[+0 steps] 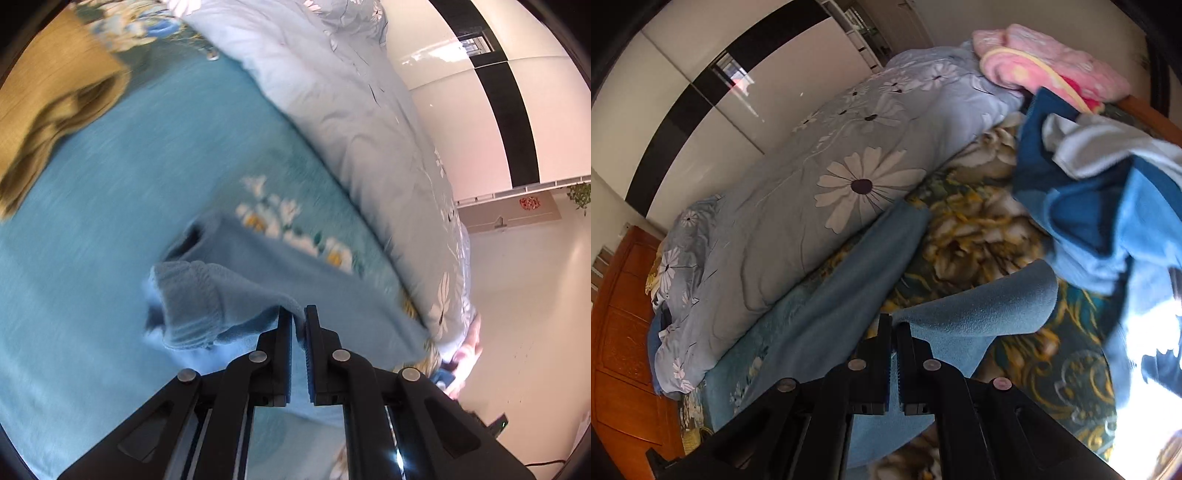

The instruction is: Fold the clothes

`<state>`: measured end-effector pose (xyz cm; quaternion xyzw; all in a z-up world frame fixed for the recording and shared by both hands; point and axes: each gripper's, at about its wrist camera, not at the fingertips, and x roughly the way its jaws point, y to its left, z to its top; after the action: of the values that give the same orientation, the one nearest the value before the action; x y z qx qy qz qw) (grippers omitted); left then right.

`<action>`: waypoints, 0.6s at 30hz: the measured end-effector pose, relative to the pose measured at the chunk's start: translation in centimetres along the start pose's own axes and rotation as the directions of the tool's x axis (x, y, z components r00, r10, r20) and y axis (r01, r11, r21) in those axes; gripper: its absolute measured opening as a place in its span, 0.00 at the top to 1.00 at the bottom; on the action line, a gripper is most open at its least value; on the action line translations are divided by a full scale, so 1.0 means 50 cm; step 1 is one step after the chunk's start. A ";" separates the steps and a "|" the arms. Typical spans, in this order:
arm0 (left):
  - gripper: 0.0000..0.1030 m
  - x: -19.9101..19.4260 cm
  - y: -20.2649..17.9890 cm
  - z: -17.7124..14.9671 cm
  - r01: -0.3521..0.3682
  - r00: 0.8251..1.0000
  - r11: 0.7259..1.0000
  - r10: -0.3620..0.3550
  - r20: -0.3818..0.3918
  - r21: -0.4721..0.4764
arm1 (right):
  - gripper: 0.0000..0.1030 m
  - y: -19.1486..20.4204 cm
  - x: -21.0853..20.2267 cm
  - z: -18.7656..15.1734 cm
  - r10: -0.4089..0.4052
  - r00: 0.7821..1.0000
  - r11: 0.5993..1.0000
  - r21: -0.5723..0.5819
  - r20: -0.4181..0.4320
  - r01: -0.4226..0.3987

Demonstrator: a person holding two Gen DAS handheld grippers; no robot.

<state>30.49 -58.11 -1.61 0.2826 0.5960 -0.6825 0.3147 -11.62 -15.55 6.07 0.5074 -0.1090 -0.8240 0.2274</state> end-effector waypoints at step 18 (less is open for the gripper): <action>0.94 0.164 0.032 0.099 -0.154 0.987 0.985 0.157 0.035 -0.072 | 0.98 0.144 0.489 0.137 -0.160 0.959 0.961 -0.260 -0.234 0.097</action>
<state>26.38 -63.95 -8.21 0.3032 0.5889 -0.6405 0.3886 -25.09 -34.05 -7.04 0.5823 0.0572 -0.7727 0.2461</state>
